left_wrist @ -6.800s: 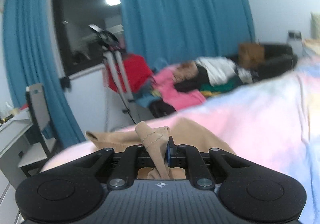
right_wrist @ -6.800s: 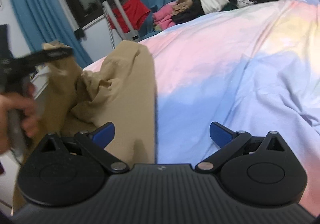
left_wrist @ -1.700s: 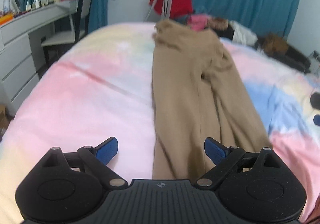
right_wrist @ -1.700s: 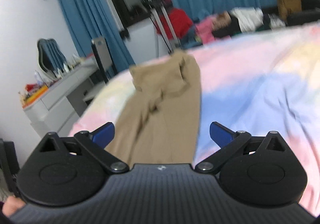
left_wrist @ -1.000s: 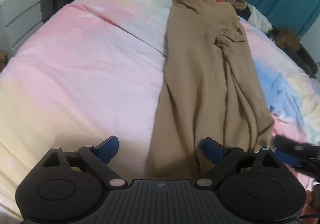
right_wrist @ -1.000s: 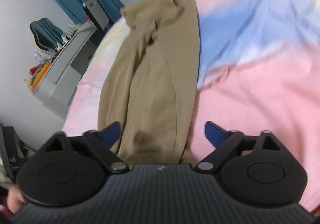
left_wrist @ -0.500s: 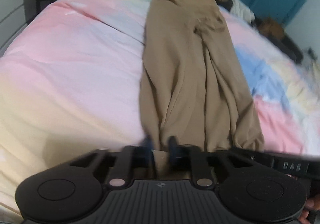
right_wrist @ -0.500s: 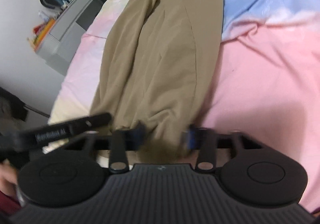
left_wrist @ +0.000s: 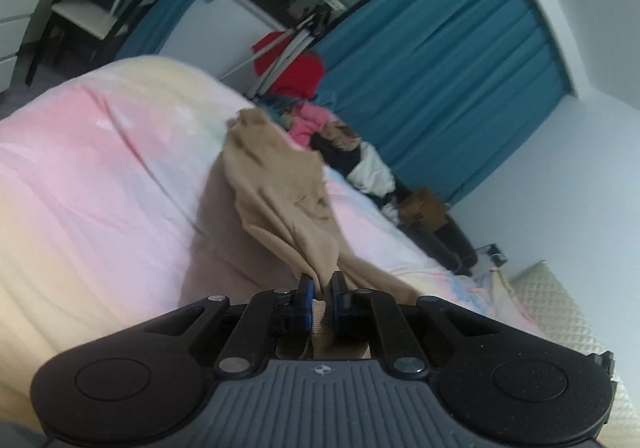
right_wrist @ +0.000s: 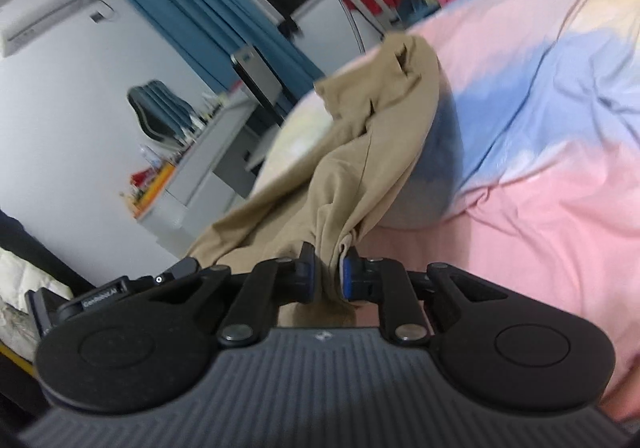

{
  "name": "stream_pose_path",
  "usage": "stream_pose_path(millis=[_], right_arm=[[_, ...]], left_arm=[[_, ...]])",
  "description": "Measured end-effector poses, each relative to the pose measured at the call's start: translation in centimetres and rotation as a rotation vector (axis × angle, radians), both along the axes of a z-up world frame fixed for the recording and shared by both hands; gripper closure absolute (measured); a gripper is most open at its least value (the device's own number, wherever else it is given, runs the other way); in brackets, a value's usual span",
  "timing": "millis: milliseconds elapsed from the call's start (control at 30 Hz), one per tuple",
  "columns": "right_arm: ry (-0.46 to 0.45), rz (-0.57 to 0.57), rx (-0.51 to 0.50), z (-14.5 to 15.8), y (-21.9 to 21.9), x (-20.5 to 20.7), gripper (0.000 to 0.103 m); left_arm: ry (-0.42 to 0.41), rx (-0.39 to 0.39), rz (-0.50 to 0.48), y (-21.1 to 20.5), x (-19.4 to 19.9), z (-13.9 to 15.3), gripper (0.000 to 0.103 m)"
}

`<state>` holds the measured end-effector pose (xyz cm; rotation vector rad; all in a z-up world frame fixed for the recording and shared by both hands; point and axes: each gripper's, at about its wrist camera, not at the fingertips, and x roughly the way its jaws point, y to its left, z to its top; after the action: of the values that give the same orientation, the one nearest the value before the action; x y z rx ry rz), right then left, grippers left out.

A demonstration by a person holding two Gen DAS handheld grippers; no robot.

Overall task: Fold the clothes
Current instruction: 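Grasp the hem end with both grippers and fold it toward the collar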

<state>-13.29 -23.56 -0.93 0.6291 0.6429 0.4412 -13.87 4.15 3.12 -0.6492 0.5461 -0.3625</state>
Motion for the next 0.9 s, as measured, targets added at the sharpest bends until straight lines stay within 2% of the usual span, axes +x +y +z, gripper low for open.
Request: stream_pose_path(millis=[133,233,367,567,767,900], right_arm=[[-0.046,0.004,0.004,1.0,-1.0,-4.3,0.087],[-0.058,0.000,0.045,1.0,-1.8,-7.5,0.087],[-0.081,-0.026,0.021,1.5,-1.9,-8.1,0.087],[-0.113,-0.063,-0.027,2.9,-1.3,-2.9,0.087],[-0.115,-0.102,-0.067,3.5,-0.7,4.2,0.087],[-0.103,-0.127,-0.115,3.0,0.2,9.1,0.087]], left_arm=[[-0.033,0.024,-0.011,-1.0,-4.2,1.6,0.095],[-0.054,0.033,-0.010,-1.6,-7.0,2.4,0.094],[-0.086,0.085,0.001,-2.1,-7.9,3.5,0.094],[-0.101,0.135,0.024,-3.0,-2.9,4.7,0.094],[-0.121,0.225,0.049,-3.8,4.1,5.8,0.094],[-0.115,0.298,0.064,-4.5,9.5,5.2,0.094]])
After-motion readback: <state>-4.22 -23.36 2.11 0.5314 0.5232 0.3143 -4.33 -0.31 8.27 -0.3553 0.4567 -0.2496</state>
